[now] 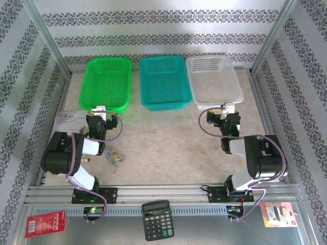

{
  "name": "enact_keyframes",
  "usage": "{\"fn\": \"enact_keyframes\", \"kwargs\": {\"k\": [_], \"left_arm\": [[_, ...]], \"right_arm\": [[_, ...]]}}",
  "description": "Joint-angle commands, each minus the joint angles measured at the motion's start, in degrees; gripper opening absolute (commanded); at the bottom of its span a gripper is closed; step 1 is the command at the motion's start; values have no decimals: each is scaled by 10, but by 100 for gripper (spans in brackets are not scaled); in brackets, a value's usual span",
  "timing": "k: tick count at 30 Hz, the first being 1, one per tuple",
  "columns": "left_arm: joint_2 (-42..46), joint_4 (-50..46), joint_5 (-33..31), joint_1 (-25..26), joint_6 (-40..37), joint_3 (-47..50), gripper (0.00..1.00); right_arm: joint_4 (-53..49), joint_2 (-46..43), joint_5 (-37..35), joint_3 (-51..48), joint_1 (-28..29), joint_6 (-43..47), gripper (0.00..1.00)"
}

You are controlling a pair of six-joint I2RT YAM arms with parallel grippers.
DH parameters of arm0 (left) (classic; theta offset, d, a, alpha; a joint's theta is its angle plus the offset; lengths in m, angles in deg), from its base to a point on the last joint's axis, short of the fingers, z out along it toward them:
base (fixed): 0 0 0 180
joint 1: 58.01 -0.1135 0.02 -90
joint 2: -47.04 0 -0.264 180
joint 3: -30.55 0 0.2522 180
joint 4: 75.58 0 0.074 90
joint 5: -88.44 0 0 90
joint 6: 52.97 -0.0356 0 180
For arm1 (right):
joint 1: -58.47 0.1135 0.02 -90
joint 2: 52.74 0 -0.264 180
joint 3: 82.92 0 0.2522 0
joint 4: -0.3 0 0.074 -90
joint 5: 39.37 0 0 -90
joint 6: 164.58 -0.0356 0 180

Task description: Untangle the cables

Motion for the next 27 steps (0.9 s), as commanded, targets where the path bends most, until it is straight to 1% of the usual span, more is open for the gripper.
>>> {"fn": "enact_keyframes", "kwargs": {"k": [1,6,9,11,12,14,16,17,18,21,24,25,27], "left_arm": [[43,-46,-5,-6,9,-12,100],[108,-110,-40,-5,20,-18,100],[160,-193,-86,-5,51,-42,100],[204,-275,-108,-5,90,-73,100],[225,-322,-111,-5,118,-88,100],[269,-450,-94,-5,188,-139,100],[291,-577,-44,-5,239,-190,100],[300,-626,-8,-5,260,-207,100],[308,-655,21,-4,278,-214,100],[337,-716,96,-2,326,-216,100],[363,-744,157,-1,349,-209,100],[368,-749,175,0,352,-207,100],[370,-760,198,1,353,-208,100]], "right_arm": [[-14,-69,-28,-7,4,-1,98],[-82,-163,-70,-24,10,-18,98],[-171,-223,-103,-14,6,-82,98],[-227,-268,-134,7,1,-196,98],[-241,-289,-117,7,-7,-233,98],[-245,-326,-16,8,-22,-256,98],[-282,-346,42,22,-14,-257,98],[-313,-350,63,34,-8,-255,98],[-347,-353,90,47,1,-246,98],[-429,-355,108,72,64,-233,98],[-475,-346,64,84,166,-231,98],[-486,-332,43,89,213,-231,97],[-495,-297,7,99,284,-239,95]]}}
